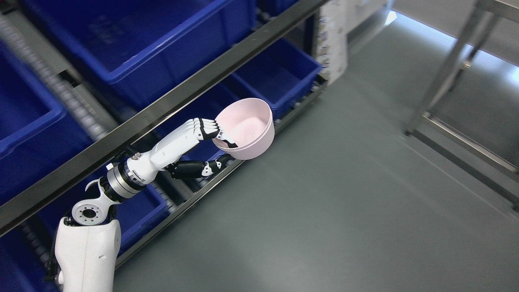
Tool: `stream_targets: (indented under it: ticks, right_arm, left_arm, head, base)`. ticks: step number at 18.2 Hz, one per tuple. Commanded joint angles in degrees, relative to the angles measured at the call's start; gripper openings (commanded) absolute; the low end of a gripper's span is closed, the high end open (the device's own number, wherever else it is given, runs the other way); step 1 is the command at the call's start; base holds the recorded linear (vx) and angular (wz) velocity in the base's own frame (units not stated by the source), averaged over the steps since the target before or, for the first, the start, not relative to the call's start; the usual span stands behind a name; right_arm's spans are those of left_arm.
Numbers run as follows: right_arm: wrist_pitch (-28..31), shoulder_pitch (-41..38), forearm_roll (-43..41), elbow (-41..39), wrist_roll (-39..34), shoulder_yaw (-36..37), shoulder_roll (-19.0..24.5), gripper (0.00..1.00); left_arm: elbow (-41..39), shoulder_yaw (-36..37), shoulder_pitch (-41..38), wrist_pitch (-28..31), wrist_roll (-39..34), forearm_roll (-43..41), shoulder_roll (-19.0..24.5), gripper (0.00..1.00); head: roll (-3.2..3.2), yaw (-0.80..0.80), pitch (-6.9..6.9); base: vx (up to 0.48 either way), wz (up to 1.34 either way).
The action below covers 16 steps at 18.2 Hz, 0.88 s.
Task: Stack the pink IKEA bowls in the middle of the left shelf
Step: 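Carry the stacked bowls with the left hand toward the blue bin shelf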
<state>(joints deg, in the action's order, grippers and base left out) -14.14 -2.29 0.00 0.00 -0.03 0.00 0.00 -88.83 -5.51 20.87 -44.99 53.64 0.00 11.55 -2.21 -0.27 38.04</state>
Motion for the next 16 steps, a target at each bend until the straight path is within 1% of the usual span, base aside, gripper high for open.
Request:
stream_targets:
  ticks: [1,4,6,7,12,16]
  right_arm:
    - [-0.01,0.0,-0.09,-1.0,0.03,0.26,-1.0,1.0]
    - [-0.01,0.0,-0.09,-1.0,0.03,0.26,-1.0,1.0]
    - [-0.01,0.0,-0.09,-1.0,0.03,0.26,-1.0,1.0]
    - [-0.01,0.0,-0.09,-1.0,0.03,0.26,-1.0,1.0]
    - [-0.01,0.0,-0.09,-1.0,0.03,0.26,-1.0,1.0]
    - [-0.01,0.0,-0.09,-1.0,0.03,0.26,-1.0,1.0]
  left_arm:
    - [-7.22,2.07,2.06,-0.01,0.06,0.7,-0.47,0.03]
    - [-7.93,2.96,8.64,-0.01,-0.12,0.53,-3.54,0.03]
    - [-7.76,3.14,13.12,0.06,-0.21,0.26,-3.99,0.03]
    - [-7.67,3.4,15.06,1.38,-0.21,-0.26,-3.99,0.03]
    - [-7.49,3.31,18.76,3.59,-0.03,-2.55,-2.94,0.03]
    - [-6.88,3.31,19.56,4.39,-0.03,-2.64,-0.13,0.04]
  head:
    - [0.0,0.0,0.0]
    - [0.0,0.0,0.0]
    - [0.0,0.0,-0.01]
    - [0.0,0.0,-0.01]
    - [0.0,0.0,-0.02]
    - [0.0,0.0,-0.02]
  base:
    - [-0.143,1.35]
    - [-0.105,1.28]
    - [-0.055,1.14]
    - [-0.033,0.99]
    - [0.037,0.68]
    - [0.083,0.33]
